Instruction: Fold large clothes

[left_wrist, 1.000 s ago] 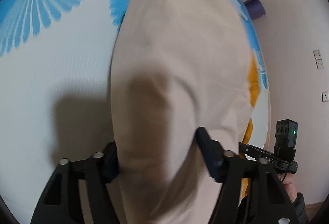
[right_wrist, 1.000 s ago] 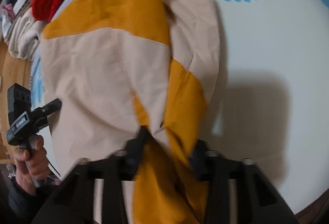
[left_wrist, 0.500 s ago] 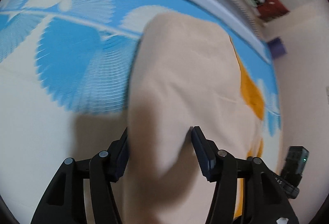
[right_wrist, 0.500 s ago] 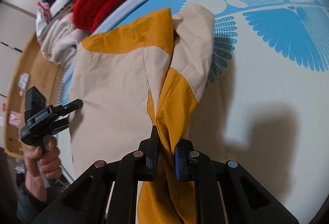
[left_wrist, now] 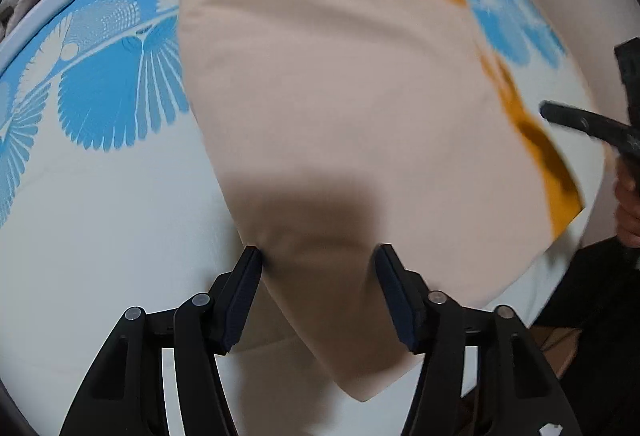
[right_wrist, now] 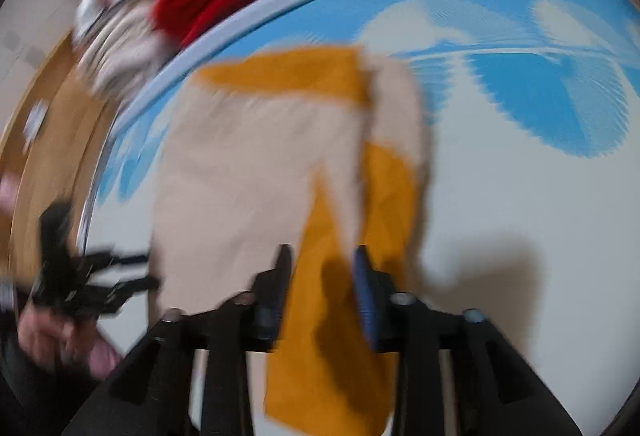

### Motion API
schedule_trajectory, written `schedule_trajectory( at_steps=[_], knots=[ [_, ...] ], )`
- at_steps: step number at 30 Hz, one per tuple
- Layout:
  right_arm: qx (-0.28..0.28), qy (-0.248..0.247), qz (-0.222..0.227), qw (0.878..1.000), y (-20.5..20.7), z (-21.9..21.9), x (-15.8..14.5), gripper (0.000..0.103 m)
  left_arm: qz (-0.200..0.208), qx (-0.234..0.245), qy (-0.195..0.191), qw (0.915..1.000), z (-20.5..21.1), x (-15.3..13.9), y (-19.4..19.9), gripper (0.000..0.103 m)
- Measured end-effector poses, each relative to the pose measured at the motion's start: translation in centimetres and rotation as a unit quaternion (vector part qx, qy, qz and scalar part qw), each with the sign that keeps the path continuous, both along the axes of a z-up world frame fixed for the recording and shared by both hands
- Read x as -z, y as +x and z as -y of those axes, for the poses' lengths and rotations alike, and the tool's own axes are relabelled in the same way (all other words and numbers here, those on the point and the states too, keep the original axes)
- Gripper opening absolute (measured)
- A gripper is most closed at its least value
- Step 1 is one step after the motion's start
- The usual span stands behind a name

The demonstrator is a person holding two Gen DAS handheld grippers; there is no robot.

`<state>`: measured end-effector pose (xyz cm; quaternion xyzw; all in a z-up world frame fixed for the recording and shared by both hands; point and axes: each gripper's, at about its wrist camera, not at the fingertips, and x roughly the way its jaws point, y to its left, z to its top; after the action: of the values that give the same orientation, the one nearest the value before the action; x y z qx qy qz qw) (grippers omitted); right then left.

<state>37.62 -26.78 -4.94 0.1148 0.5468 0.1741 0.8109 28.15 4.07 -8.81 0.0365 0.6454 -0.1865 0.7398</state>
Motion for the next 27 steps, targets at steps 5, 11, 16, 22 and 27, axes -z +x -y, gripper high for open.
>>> schedule_trajectory(
  at_steps=[5,11,16,22,27],
  knots=[
    [-0.087,-0.186,-0.108,0.973,-3.6,-3.3,6.5,0.046,0.022,-0.01,0.02,0.9995,-0.1,0.5,-2.7,0.064],
    [-0.008,-0.208,-0.067,0.976,-7.0,-1.4,3.2,0.046,0.056,-0.095,0.084,0.9903,-1.9,-2.1,-4.7,0.08],
    [0.079,-0.173,0.107,0.976,-13.9,-0.9,-4.5,0.051,0.167,-0.202,0.054,0.9635,-2.5,-8.5,-11.0,0.09],
    [0.126,-0.175,0.261,0.941,-25.0,-2.4,-9.2,0.087,0.283,-0.229,0.04,0.9304,0.4,-13.0,-21.1,0.102],
    [0.159,-0.164,0.262,0.938,-31.4,-3.9,-9.9,0.087,0.284,-0.223,0.029,0.9323,2.7,-13.0,-26.3,0.102]
  ],
)
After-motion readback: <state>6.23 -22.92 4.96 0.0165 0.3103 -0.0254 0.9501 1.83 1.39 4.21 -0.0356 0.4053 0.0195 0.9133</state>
